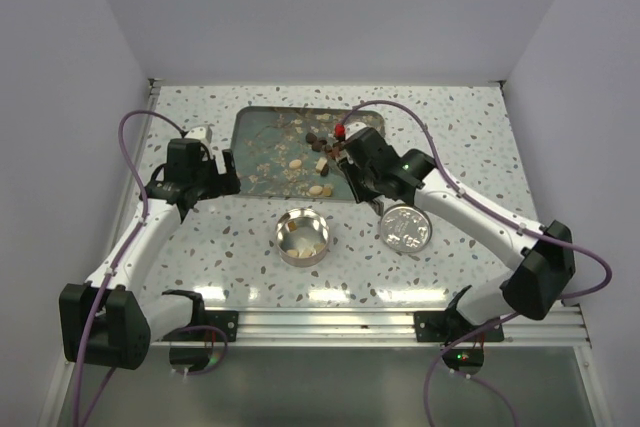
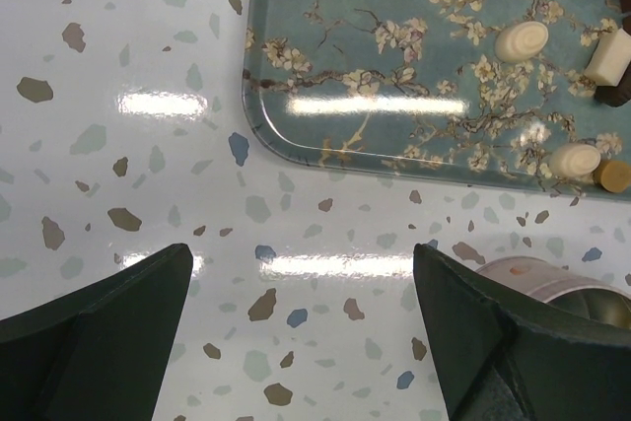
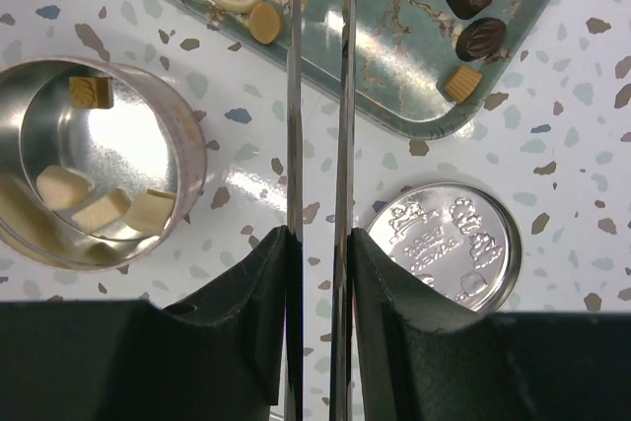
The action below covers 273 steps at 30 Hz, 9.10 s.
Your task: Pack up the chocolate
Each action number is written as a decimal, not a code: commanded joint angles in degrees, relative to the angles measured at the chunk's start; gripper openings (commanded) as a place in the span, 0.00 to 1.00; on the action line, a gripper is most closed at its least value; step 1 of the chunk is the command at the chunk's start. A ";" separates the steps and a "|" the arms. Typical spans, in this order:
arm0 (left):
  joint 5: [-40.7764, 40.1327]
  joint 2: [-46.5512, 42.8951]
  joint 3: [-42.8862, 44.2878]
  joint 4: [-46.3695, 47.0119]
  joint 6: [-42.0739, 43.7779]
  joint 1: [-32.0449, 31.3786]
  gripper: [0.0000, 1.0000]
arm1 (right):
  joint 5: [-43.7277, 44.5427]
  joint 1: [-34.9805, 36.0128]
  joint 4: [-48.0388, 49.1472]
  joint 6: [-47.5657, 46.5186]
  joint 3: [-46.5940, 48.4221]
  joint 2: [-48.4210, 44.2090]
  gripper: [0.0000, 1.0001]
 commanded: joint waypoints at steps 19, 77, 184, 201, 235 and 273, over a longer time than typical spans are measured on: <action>0.98 -1.68 -0.02 2.56 -0.20 0.55 1.00 | -0.66 14.99 -11.42 8.60 2.96 -11.86 0.30; 1.59 6.58 3.84 4.75 3.14 0.99 1.00 | -0.83 -0.47 1.84 2.01 12.19 12.29 0.42; 0.19 1.13 2.26 0.71 5.16 2.13 1.00 | 2.24 3.30 0.00 -1.59 14.73 14.49 0.39; 0.36 2.80 1.82 1.32 6.48 2.57 1.00 | 6.02 2.87 -2.11 -0.36 19.39 20.65 0.41; 1.77 4.12 2.35 2.20 7.54 3.71 1.00 | 3.21 0.49 -1.76 -0.98 22.99 21.36 0.27; 0.89 -1.69 0.76 0.36 3.32 3.71 1.00 | -3.47 17.37 -12.05 7.73 6.38 -4.93 0.31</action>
